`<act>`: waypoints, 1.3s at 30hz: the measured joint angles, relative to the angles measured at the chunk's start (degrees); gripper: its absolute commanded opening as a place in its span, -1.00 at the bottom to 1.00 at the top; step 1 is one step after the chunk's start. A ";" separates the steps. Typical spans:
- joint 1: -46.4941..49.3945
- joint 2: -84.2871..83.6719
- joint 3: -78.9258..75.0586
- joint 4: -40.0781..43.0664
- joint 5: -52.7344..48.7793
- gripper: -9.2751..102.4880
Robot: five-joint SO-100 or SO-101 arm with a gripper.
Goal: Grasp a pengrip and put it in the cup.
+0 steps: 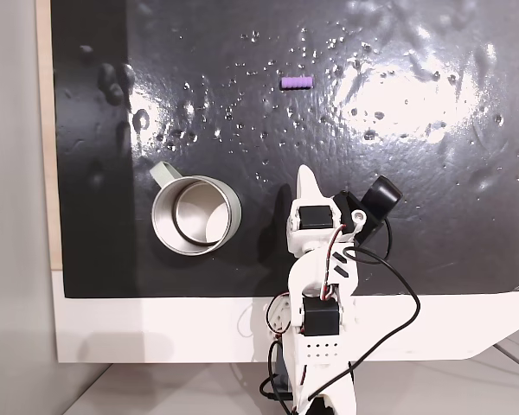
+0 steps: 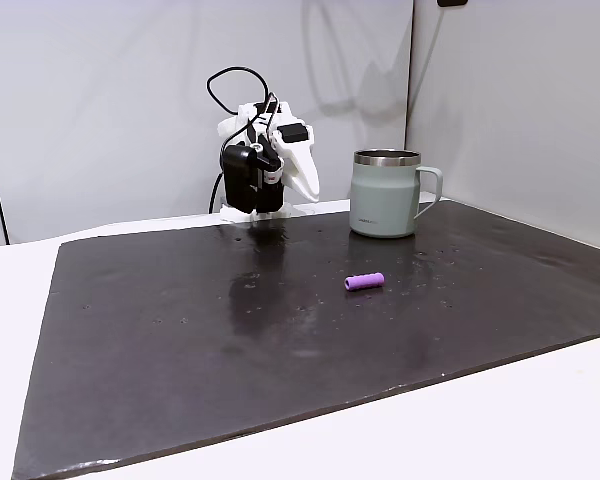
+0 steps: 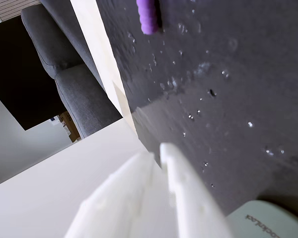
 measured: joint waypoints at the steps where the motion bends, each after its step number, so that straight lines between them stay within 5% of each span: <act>1: 0.00 0.00 0.00 0.00 0.00 -0.83; 20: -1.41 0.00 -3.69 1.05 -3.69 -0.83; 34: -6.59 -36.74 -51.77 15.38 -8.00 -0.82; 39: -6.68 -56.34 -69.70 23.99 -6.15 -0.63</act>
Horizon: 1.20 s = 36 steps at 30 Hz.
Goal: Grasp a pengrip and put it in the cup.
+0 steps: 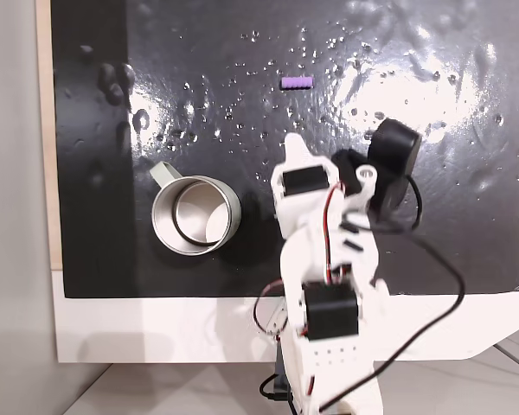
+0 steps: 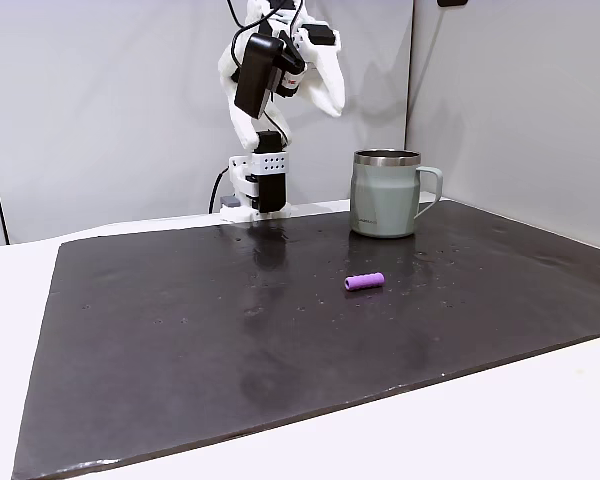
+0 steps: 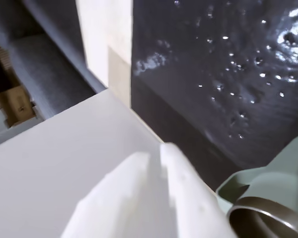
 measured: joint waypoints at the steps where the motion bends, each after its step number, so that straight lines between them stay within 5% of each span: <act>1: 0.00 -3.69 -3.34 1.67 0.97 -0.60; 23: 4.31 -68.91 -68.20 31.90 14.68 -0.37; 36: 4.13 -83.85 -70.05 27.07 14.85 -0.38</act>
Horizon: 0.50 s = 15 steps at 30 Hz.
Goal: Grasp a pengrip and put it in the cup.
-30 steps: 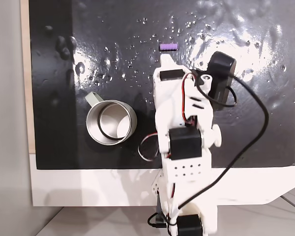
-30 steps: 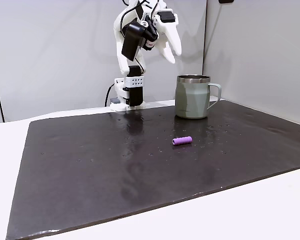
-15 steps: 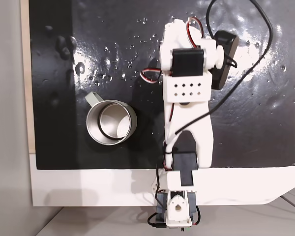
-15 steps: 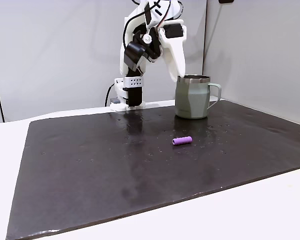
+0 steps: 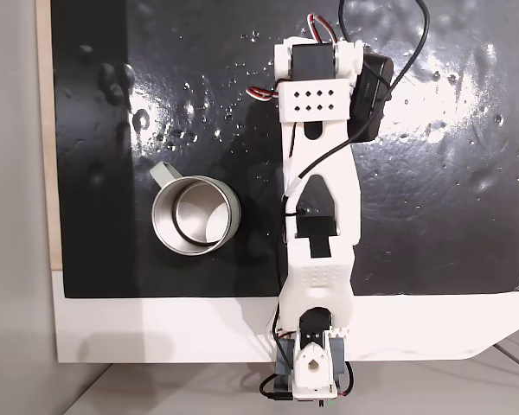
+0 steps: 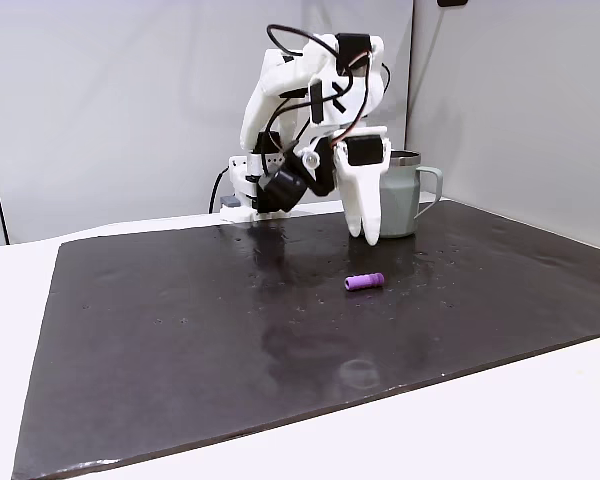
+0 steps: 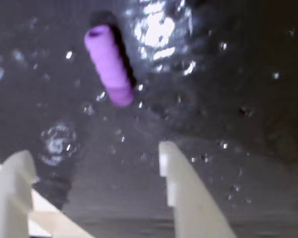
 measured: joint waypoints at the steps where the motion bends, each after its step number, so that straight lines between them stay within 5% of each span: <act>1: 0.00 -0.26 1.05 -1.14 0.00 -0.39; 10: 0.09 -4.39 5.27 -8.79 -1.41 -0.43; 15: 0.09 -6.86 5.27 -11.51 -3.78 -0.65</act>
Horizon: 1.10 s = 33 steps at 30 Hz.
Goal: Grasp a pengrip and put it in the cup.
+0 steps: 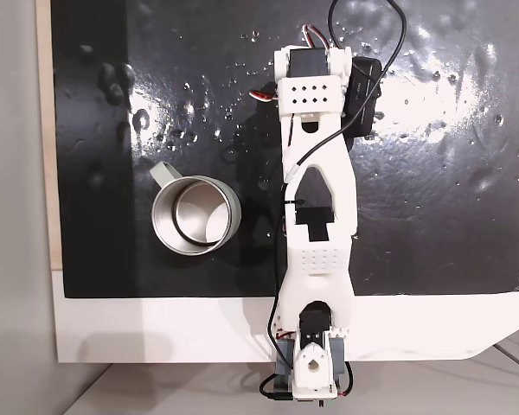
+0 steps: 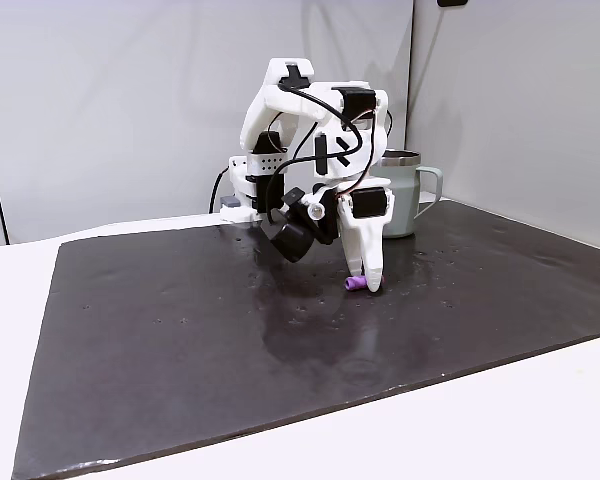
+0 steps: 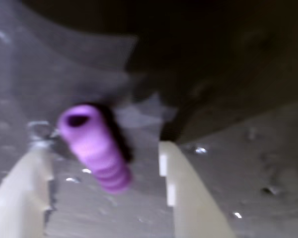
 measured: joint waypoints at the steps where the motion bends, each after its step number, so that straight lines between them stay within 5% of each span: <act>1: 0.26 -0.44 0.00 -0.44 0.00 -0.72; 12: 0.62 2.46 3.60 -1.14 -0.79 -0.83; 33: -0.18 33.31 -8.70 16.08 -3.52 -0.83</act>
